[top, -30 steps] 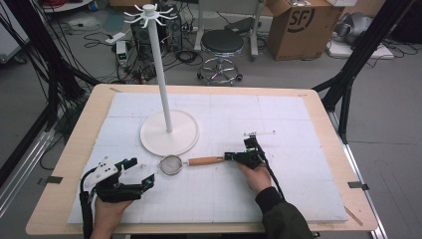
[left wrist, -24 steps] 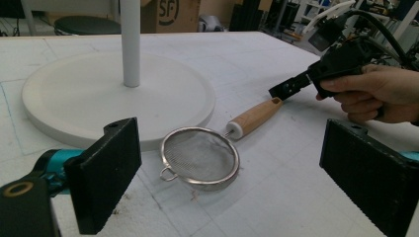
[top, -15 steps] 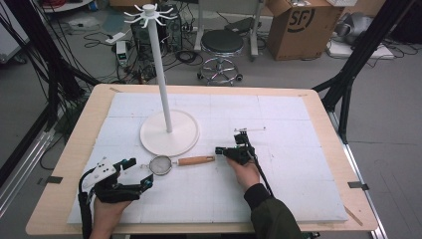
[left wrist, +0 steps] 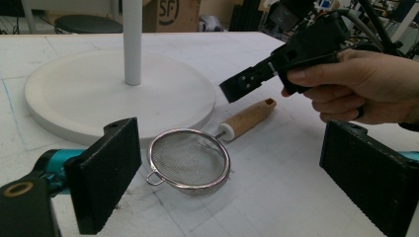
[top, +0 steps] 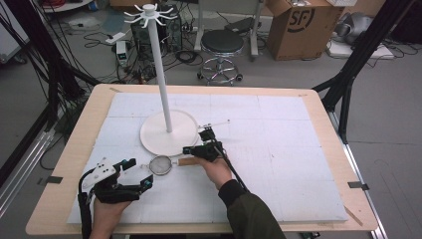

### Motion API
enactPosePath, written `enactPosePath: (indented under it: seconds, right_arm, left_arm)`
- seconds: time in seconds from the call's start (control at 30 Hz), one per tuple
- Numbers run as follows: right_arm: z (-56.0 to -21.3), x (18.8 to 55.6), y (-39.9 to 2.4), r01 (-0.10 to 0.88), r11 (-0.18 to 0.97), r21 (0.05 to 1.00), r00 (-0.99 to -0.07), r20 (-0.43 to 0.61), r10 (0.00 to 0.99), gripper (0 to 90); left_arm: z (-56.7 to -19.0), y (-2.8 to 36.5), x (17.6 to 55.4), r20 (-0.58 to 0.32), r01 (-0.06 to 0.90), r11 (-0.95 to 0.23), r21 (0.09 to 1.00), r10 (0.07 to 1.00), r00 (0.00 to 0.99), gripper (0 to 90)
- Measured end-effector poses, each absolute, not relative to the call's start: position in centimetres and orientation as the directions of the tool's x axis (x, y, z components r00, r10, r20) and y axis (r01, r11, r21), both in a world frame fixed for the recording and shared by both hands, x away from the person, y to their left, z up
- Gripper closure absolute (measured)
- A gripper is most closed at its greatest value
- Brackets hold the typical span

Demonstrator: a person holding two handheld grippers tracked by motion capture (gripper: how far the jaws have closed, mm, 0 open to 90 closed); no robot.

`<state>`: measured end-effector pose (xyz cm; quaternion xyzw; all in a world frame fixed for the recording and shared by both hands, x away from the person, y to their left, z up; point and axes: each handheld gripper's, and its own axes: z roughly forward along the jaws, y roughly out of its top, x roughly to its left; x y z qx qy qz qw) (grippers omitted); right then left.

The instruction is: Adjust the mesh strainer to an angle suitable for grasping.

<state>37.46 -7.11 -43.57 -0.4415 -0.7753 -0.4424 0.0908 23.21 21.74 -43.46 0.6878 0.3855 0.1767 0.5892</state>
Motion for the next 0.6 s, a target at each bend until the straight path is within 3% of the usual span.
enactPosePath:
  seconds: [0.33,0.6]
  right_arm:
    - [-44.1,37.3,-2.7,0.75,0.308,0.586,-0.632,0.497,0.595,90.0]
    - [-43.9,37.1,-2.4,0.744,0.336,0.578,-0.635,0.454,0.625,90.0]
  left_arm:
    - [-43.4,22.1,22.9,-0.211,0.318,-0.003,0.948,0.742,0.637,9.4]
    - [-43.4,22.2,22.7,-0.212,0.317,-0.001,0.948,0.743,0.635,9.4]
